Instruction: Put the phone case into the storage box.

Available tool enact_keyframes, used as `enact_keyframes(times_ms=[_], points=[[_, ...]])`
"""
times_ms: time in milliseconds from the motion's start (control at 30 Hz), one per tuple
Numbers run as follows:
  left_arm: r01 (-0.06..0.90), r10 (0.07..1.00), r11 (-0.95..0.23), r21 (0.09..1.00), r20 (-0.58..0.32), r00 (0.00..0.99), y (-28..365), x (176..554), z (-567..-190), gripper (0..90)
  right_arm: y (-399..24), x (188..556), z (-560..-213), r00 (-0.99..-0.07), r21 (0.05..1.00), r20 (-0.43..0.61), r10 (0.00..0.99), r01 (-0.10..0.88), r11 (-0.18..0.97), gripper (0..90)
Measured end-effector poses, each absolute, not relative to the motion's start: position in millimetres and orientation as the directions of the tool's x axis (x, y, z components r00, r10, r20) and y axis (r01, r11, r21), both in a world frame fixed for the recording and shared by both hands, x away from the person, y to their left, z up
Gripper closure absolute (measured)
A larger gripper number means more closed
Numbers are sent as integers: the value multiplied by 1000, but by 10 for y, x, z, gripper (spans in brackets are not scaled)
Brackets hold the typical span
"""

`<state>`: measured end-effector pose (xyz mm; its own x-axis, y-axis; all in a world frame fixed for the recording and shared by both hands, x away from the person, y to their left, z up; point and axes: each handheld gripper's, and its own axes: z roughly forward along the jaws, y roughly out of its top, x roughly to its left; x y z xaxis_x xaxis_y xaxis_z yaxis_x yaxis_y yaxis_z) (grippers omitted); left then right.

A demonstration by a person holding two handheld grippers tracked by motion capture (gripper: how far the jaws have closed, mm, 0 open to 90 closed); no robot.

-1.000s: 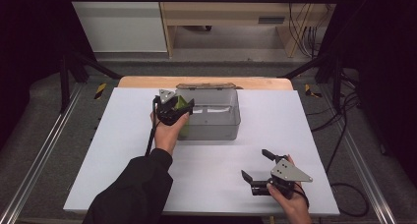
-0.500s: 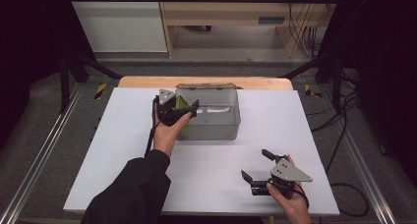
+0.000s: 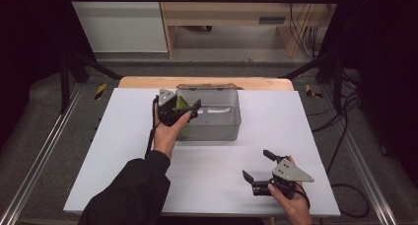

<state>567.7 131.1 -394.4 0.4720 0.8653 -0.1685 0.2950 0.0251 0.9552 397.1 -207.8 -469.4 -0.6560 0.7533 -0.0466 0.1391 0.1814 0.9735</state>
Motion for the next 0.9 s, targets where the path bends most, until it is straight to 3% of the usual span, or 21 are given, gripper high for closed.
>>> enact_keyframes(times_ms=[600,900], points=[[245,849,39,969,-161,502,1538,5502,-3841,28,-2072,3966,-4706,-662,973,-28,749,152,171,24],[192,853,54,980,-145,501,1733,5237,-3763,27,-2064,3961,-4706,-661,974,-29,750,151,170,22]])
